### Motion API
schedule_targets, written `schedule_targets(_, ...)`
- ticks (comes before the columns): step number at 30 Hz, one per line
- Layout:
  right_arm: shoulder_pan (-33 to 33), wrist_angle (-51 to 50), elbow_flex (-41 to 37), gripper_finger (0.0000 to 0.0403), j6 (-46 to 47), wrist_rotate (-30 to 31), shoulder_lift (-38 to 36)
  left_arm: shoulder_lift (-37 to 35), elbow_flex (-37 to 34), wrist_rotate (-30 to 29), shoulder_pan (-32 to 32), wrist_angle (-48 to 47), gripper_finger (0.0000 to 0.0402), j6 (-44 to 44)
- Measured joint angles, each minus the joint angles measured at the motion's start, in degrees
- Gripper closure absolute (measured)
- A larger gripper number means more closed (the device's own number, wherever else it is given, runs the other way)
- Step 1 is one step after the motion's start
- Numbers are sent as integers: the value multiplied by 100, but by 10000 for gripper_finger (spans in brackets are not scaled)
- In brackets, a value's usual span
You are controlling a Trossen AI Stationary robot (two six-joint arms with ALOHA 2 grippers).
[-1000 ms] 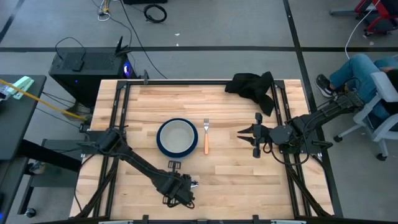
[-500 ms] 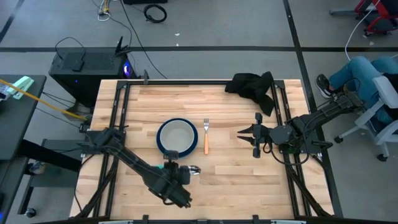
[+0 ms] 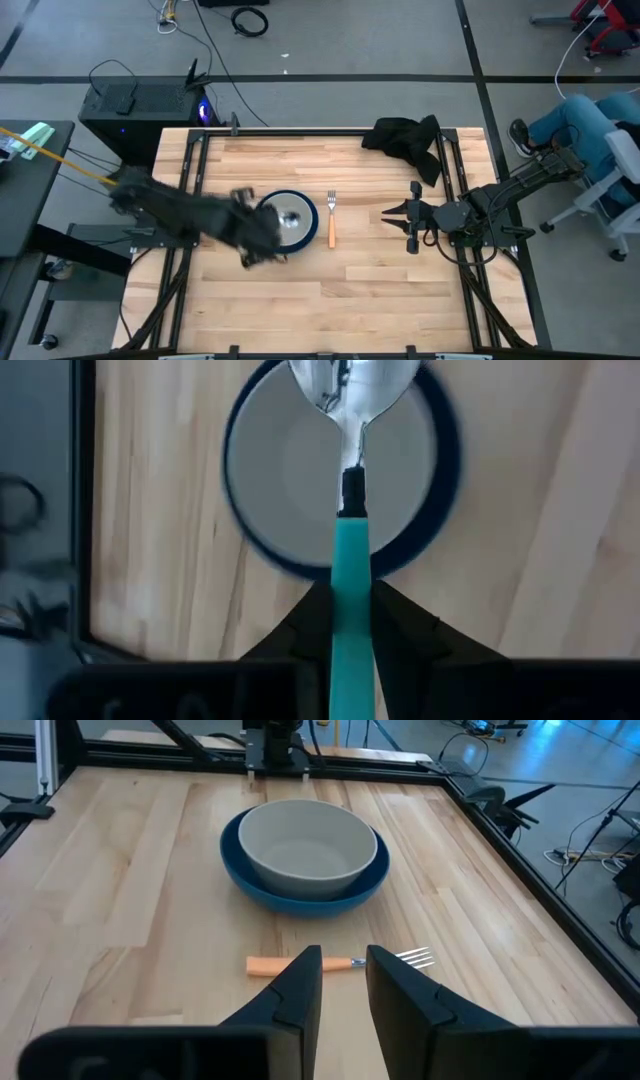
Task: Set table place
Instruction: Put the blue spoon into the gray bowl on the table
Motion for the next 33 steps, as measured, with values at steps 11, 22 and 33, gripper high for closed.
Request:
schedule_targets(11, 0, 3, 0, 314, 0, 1, -1, -1630, -1443, 1163, 1859, 719, 346, 238)
schedule_targets(22, 0, 6, 0, 314, 0, 1, -1, -749, -2026, 1972, 2478, 1537, 346, 1888)
schedule_targets(33, 0, 4, 0, 314, 0, 1, -1, 621, -2023, 1991, 2588, 1604, 346, 2563)
